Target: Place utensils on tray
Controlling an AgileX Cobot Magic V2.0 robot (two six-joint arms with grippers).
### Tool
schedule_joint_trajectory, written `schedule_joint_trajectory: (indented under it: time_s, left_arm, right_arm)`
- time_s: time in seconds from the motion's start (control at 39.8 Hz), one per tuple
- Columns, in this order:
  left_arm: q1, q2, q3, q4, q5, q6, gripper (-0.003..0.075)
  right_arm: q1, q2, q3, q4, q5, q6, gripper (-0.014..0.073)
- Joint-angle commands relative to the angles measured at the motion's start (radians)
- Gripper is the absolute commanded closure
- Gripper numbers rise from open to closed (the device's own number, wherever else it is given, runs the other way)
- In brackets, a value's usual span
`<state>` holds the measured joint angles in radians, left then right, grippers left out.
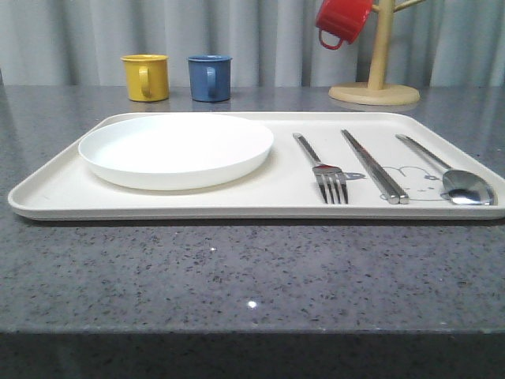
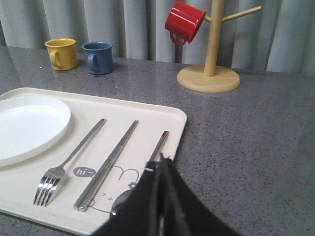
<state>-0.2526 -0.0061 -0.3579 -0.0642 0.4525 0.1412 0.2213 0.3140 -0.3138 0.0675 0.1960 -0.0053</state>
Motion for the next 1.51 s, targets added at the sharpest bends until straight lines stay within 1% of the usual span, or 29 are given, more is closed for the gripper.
schedule_joint_trajectory:
  time_s: [0.0, 1.05, 1.13, 1.18, 1.36, 1.48]
  left_arm:
    - [0.002, -0.001, -0.023, -0.01, -0.077, -0.012, 0.0738]
    - [-0.001, -0.001, -0.023, -0.01, -0.077, -0.012, 0.0738]
    - [0.001, -0.005, -0.006, -0.01, -0.085, -0.012, 0.0738]
    - [0.009, -0.015, 0.015, -0.01, -0.107, -0.012, 0.0738]
    - [0.09, -0.025, 0.171, -0.003, -0.278, -0.012, 0.0738]
    - [0.162, -0.025, 0.271, -0.003, -0.334, -0.012, 0.0738]
  right_arm:
    - [-0.001, 0.005, -0.027, -0.01, -0.069, -0.011, 0.0662]
    - [-0.001, 0.005, -0.027, -0.01, -0.069, -0.011, 0.0662]
    - [-0.001, 0.005, -0.027, -0.01, -0.069, -0.011, 0.0662]
    - [-0.001, 0.005, -0.027, -0.01, -0.069, -0.011, 0.0662]
    - [-0.001, 0.005, -0.027, -0.01, -0.069, -0.011, 0.0662]
    - [-0.001, 0.005, -0.027, -0.01, -0.07, -0.011, 0.0662]
